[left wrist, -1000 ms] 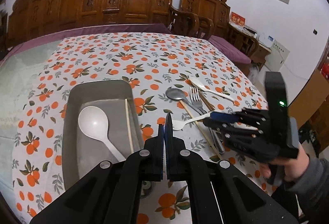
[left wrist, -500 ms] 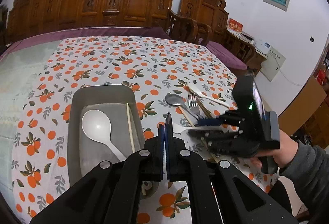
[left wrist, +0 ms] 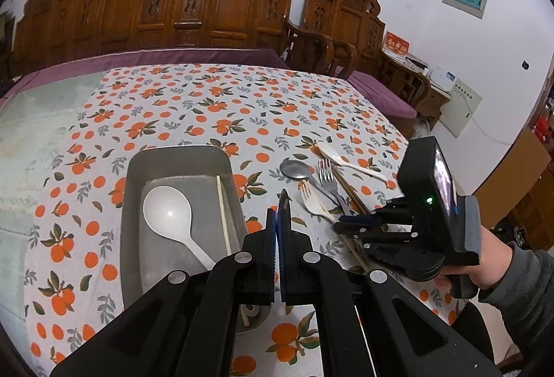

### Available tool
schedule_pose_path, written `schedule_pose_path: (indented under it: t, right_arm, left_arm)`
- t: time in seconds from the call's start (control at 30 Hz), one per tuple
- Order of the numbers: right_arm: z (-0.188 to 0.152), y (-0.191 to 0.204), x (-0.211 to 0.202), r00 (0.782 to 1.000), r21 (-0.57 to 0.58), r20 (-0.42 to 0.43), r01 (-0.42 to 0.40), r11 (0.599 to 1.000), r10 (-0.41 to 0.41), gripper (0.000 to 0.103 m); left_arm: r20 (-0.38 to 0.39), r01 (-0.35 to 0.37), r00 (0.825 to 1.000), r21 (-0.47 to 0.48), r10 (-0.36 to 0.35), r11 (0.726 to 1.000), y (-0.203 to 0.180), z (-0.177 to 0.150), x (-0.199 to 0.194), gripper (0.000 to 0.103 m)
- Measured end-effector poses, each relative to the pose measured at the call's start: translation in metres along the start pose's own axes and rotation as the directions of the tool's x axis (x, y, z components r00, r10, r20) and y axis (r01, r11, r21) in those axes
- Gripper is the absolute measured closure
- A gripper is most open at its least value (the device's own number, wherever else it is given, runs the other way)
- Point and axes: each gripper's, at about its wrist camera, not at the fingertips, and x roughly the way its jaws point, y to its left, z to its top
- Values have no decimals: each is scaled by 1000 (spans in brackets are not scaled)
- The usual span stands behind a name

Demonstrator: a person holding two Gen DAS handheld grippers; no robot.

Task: Organize utensils
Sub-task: 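Carry the metal spoon toward the tray with the left tool while the right grasps a white plastic fork, then release the metal spoon in the tray with the left tool while the right lowers the white fork in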

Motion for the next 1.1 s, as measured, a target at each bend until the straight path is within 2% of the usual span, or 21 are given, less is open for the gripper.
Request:
schedule_pose_path:
  t: [0.17,0.4,0.7,0.87,1.1]
  right_arm:
    - [0,-1,-18,999,36,53,-12,999,11,94]
    - [8,19,-43,992,45,120,-41,998,35,94]
    - [16,52,-63,977,37,192,-104,994,95,94]
    - [21,63,-66,971,41,210,-126,991,115,94]
    - [29,75,-62,965,53,222,-156,986,141,94]
  left_arm:
    - [12,-11,1000,5,11,1000,3,4,-4,103]
    - [22,-57,998,2,57,998,26,15,-8,103]
    - [42,-167,985,10,166,986,58,31,-7,103]
    - [12,-218,976,12,218,976,72,29,9,103]
    - [-82,-263,960,56,267,963,78,15,46,103]
